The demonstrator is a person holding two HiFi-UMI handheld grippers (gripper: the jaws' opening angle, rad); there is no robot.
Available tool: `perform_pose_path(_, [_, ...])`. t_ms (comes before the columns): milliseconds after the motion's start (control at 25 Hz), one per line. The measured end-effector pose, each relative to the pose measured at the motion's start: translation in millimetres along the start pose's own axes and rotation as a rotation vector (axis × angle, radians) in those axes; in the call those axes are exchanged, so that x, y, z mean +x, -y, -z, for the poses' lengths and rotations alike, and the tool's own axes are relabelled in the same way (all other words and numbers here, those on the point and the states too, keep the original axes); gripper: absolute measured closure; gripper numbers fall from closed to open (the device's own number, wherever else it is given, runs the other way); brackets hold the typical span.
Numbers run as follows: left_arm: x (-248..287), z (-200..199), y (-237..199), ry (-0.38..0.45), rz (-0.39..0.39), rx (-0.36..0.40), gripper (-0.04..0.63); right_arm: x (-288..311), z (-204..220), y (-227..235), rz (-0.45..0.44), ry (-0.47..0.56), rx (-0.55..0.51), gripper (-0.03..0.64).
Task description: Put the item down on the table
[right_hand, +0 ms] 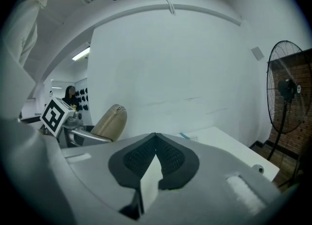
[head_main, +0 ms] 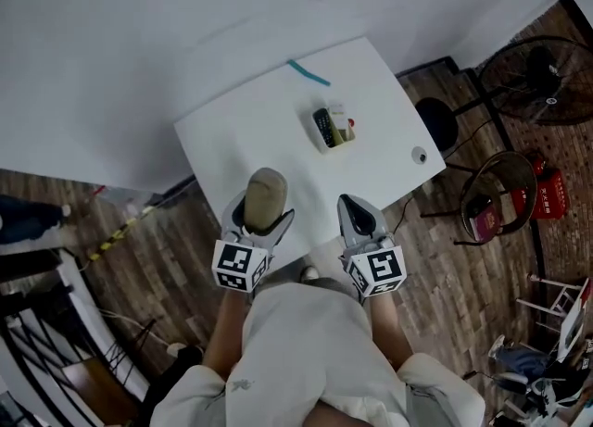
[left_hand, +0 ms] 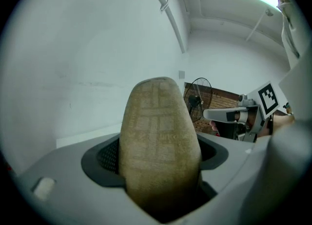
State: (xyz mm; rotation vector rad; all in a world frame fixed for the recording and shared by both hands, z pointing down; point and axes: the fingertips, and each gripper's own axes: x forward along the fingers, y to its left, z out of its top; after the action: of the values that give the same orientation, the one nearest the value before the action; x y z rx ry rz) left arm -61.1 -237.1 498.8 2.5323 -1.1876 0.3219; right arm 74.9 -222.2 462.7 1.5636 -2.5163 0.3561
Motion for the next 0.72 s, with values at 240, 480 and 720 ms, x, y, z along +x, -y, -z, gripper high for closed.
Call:
perform_pose_path(240, [26, 14, -19, -0.036, 0.023, -0.027, 0.167, 23, 16, 5, 0.015, -0.037, 0.006, 0.614])
perform_pose_path(480, [52, 24, -27, -0.074, 0.036, -0.032, 0.167, 40, 28, 14, 0.011, -0.072, 0.011, 0.614])
perform_pose_path(720, [80, 40, -37, -0.125, 0.022, -0.044, 0.166, 61, 44, 26, -0.022, -0.12, 0.027, 0.614])
